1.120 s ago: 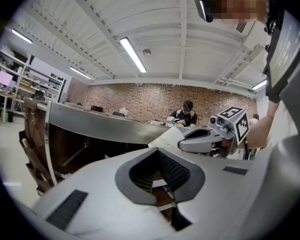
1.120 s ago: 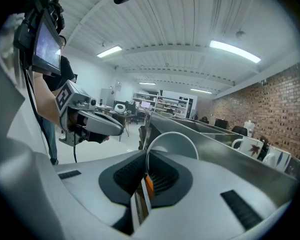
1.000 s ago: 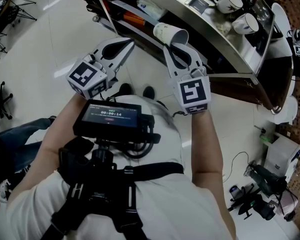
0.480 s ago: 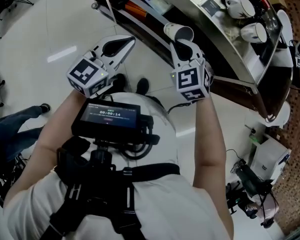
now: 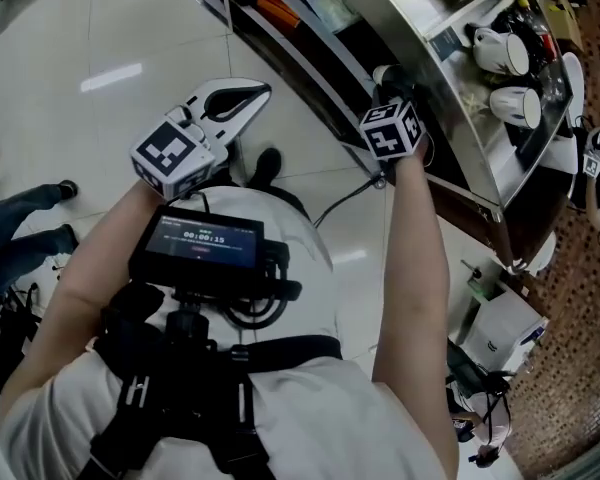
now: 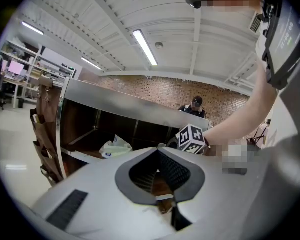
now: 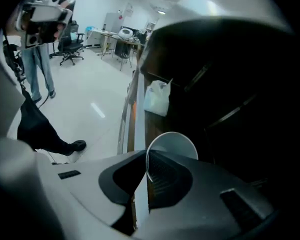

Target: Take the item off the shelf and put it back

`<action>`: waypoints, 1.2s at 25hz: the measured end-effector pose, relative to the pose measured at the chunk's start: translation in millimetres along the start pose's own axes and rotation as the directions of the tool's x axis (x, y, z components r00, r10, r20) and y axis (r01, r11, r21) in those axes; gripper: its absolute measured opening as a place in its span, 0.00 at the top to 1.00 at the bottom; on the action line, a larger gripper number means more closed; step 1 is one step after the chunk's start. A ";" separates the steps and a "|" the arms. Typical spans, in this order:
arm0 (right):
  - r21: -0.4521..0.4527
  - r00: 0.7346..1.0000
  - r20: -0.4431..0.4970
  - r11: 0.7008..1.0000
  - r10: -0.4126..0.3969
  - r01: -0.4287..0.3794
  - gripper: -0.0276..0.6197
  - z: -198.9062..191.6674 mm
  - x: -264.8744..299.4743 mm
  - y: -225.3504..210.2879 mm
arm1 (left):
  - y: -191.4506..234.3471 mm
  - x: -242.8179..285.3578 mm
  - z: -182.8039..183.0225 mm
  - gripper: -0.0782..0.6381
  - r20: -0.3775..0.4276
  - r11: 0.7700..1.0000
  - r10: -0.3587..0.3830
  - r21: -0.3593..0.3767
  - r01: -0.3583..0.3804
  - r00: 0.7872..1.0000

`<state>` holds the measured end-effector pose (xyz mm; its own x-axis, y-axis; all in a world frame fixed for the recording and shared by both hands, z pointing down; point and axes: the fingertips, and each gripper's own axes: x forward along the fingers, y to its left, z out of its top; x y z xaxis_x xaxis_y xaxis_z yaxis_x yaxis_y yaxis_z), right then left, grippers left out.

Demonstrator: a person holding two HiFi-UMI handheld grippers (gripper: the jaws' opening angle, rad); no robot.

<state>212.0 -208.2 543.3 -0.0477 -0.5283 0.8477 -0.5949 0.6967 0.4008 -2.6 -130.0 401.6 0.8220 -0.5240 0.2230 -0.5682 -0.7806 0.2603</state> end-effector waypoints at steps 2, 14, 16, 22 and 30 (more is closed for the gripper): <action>0.030 0.999 -0.035 0.999 -0.015 0.016 0.92 -6.7 7.8 -10.6 | 2.1 -2.3 -1.4 0.89 -0.004 1.000 0.008 -0.016 -0.008 1.000; -0.016 0.996 -0.074 0.998 -0.054 0.053 0.81 -11.9 28.0 -19.9 | 13.8 -6.7 -8.3 0.89 -0.008 0.998 0.029 -0.048 -0.029 1.000; -0.024 0.994 -0.064 0.996 -0.089 0.087 0.79 -11.8 26.4 -23.5 | 14.4 -5.8 -7.8 0.89 -0.008 0.999 0.025 -0.036 -0.025 1.000; -0.022 0.981 0.010 0.981 -0.194 0.194 0.79 -7.0 13.0 -31.0 | 10.5 -4.9 -7.2 0.89 -0.011 0.999 0.020 -0.031 -0.020 1.000; 0.157 0.960 0.191 0.972 -0.204 0.175 0.79 13.0 -27.8 -13.8 | 6.1 -1.8 -2.3 0.89 -0.013 1.000 0.006 -0.005 -0.006 1.000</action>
<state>211.0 -209.4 509.7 -0.0775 -0.7421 0.6658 -0.7127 0.5082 0.4835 -7.5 -133.1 404.9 0.8181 -0.5240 0.2369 -0.5732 -0.7759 0.2635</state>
